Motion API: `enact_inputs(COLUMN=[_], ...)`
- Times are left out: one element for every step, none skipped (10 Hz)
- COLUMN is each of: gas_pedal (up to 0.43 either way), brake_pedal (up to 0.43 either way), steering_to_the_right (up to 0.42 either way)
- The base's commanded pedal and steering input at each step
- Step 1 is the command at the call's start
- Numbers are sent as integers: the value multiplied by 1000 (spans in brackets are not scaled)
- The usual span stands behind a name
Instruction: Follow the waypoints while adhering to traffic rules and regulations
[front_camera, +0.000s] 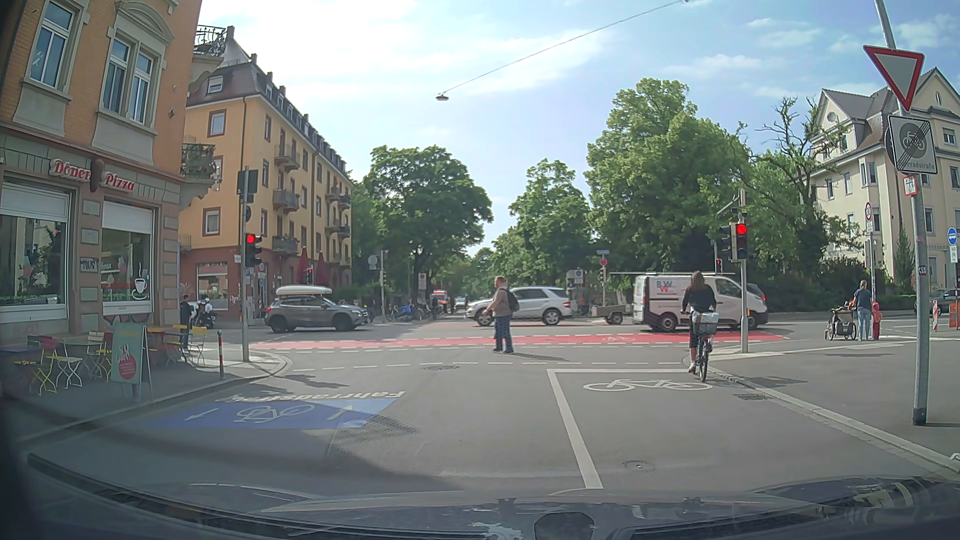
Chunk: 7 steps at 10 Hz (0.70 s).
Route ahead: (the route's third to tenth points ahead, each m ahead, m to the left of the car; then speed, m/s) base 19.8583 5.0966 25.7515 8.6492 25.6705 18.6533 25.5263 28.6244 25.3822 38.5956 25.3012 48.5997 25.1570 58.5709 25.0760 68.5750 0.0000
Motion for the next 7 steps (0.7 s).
enact_inputs(gas_pedal=[0,0,0,0,0,0,0], brake_pedal=[287,287,287,287,287,287,287], steering_to_the_right=[-14,-14,-14,-14,-14,-14,-14])
